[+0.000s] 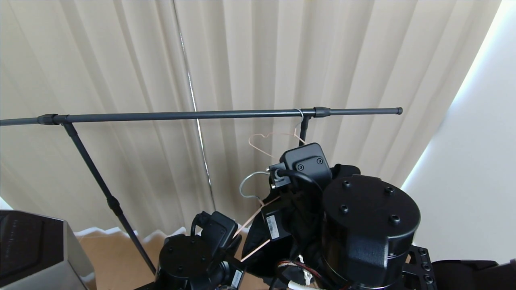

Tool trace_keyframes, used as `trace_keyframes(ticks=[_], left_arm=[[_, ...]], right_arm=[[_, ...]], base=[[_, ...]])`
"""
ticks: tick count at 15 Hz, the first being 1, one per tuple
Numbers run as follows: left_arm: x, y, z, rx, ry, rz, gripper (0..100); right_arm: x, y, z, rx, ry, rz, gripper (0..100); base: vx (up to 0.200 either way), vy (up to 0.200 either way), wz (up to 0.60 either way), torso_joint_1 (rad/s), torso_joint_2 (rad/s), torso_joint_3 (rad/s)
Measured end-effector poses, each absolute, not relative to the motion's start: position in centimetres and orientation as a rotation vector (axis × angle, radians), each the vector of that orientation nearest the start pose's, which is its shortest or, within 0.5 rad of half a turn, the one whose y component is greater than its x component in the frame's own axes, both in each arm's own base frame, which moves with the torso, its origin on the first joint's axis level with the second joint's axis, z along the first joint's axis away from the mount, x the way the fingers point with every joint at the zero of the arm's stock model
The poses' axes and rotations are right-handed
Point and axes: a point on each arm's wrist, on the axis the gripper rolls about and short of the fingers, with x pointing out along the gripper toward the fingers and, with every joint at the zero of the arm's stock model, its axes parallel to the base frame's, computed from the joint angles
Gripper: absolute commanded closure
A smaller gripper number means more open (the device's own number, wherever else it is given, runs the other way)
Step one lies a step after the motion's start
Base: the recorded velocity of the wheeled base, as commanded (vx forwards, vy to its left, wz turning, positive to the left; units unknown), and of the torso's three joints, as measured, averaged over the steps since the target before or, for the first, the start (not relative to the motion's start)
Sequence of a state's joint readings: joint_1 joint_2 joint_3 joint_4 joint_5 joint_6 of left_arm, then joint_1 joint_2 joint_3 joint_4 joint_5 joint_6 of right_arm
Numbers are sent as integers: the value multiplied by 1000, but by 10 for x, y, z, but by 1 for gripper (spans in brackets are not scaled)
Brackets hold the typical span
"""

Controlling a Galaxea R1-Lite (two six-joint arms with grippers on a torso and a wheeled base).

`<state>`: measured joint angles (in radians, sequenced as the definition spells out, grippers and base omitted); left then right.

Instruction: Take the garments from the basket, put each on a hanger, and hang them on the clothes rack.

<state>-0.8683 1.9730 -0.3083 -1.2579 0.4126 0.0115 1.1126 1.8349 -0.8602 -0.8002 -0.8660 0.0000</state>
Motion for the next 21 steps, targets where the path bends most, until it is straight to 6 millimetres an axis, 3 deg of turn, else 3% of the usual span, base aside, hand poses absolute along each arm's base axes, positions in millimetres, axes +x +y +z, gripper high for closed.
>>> trace_keyframes(ticks=[5, 6, 13, 21], left_arm=[[181, -199, 57, 246, 311, -448, 100], [181, -199, 57, 247, 311, -447, 100], [181, -199, 60, 228, 284, -446, 100], [179, -200, 60, 226, 280, -454, 100]], right_arm=[[160, 287, 176, -135, 89, 250, 100], [160, 285, 178, -131, 86, 250, 0], [175, 272, 184, -118, 78, 187, 0], [184, 272, 185, -106, 75, 166, 0]], base=[[0, 0, 0, 0, 0, 0], [0, 0, 0, 0, 0, 0], [0, 0, 0, 0, 0, 0], [0, 0, 0, 0, 0, 0]])
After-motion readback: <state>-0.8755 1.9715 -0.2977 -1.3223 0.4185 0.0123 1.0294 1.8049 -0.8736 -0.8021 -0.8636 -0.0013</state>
